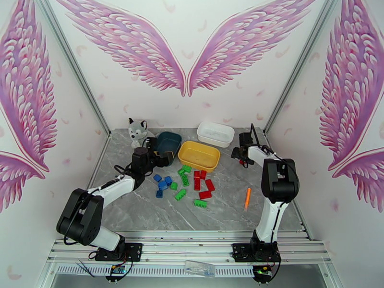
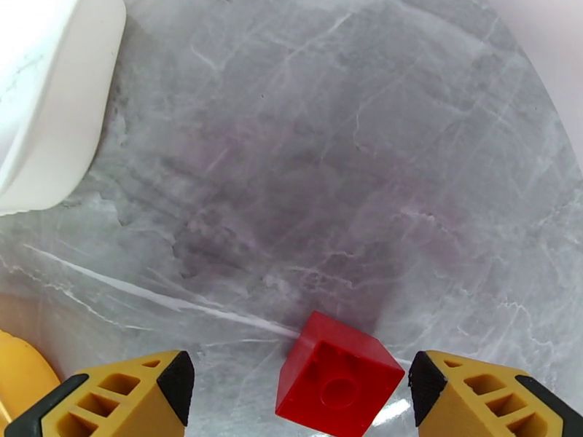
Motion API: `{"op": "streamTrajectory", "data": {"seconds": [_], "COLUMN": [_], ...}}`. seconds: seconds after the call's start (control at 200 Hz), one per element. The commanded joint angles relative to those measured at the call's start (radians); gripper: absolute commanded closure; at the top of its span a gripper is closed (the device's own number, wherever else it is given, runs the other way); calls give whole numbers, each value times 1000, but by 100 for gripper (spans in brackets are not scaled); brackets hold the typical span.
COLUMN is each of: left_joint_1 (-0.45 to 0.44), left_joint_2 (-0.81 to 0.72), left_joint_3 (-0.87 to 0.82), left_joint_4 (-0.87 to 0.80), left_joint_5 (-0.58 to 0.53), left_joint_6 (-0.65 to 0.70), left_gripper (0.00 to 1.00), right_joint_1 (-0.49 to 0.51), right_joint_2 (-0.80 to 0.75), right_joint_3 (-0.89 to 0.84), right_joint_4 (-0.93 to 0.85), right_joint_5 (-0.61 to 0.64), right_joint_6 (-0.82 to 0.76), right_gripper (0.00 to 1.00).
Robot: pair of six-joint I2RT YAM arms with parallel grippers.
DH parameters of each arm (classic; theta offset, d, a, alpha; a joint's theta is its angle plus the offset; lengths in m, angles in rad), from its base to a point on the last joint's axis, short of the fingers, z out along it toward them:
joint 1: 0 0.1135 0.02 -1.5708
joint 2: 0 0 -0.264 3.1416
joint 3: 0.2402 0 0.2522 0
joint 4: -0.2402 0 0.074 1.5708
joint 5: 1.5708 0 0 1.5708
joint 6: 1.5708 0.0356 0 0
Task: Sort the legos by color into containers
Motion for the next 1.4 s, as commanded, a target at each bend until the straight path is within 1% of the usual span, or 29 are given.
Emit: {"op": "streamTrajectory", "data": {"seconds": [0.0, 0.08, 0.265, 0.355, 0.6, 0.7, 0.855, 0.91, 0.97, 1.1, 1.195, 1.305, 1.395], "left_joint_1": [-13, -24, -44, -49, -61, -64, -65, -68, -69, -75, -84, -112, -151], "left_joint_2": [4, 8, 24, 36, 51, 50, 50, 50, 50, 47, 48, 34, -13], "left_joint_3": [46, 56, 77, 91, 108, 108, 109, 108, 108, 102, 93, 86, 49], "left_joint_4": [-22, -29, -43, -57, -78, -80, -81, -81, -81, -71, -48, -59, -70], "left_joint_5": [31, 47, 65, 75, 71, 69, 68, 66, 63, 49, 24, -11, -79], "left_joint_6": [24, 34, 46, 52, 64, 66, 68, 68, 68, 46, -3, -33, -29], "left_gripper": [4, 1, 1, 1, 1, 1, 1, 1, 1, 1, 1, 1, 1], "right_joint_1": [-9, -10, -13, -17, -29, -29, -29, -29, -29, -28, -21, 27, 85], "right_joint_2": [22, 30, 37, 41, 59, 60, 48, 37, 22, -41, -105, -174, -217], "right_joint_3": [39, 48, 53, 55, 67, 68, 51, 40, 28, -19, -53, -75, -86], "right_joint_4": [-39, -49, -55, -58, -74, -76, -62, -53, -44, -8, 22, 36, 37], "right_joint_5": [6, 1, -7, -18, -49, -50, -52, -51, -56, -93, -137, -150, -145], "right_joint_6": [19, 23, 27, 30, 36, 37, 36, 36, 38, 49, 63, 61, 51], "right_gripper": [20, 22, 26, 29, 35, 44, 53, 56, 62, 67, 71, 72, 73]}}
